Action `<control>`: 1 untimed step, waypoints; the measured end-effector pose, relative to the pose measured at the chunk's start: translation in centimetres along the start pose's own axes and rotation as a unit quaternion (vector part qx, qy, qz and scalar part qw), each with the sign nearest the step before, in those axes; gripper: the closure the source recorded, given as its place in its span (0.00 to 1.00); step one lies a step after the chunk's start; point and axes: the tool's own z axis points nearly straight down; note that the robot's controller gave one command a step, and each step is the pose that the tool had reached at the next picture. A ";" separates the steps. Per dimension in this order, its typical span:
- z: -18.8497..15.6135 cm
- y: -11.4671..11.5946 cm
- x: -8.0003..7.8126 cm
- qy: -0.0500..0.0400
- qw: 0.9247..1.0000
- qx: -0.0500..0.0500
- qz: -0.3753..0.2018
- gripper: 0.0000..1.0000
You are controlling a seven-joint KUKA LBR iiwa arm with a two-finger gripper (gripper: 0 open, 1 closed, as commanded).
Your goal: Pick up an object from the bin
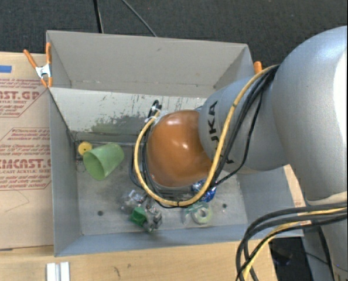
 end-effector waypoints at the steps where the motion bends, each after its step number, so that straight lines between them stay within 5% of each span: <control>1: -15.7 -2.2 -0.5 -0.005 0.999 0.004 0.048 1.00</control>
Offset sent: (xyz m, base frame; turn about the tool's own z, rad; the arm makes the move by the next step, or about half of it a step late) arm 0.0173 -0.0132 0.1531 0.0951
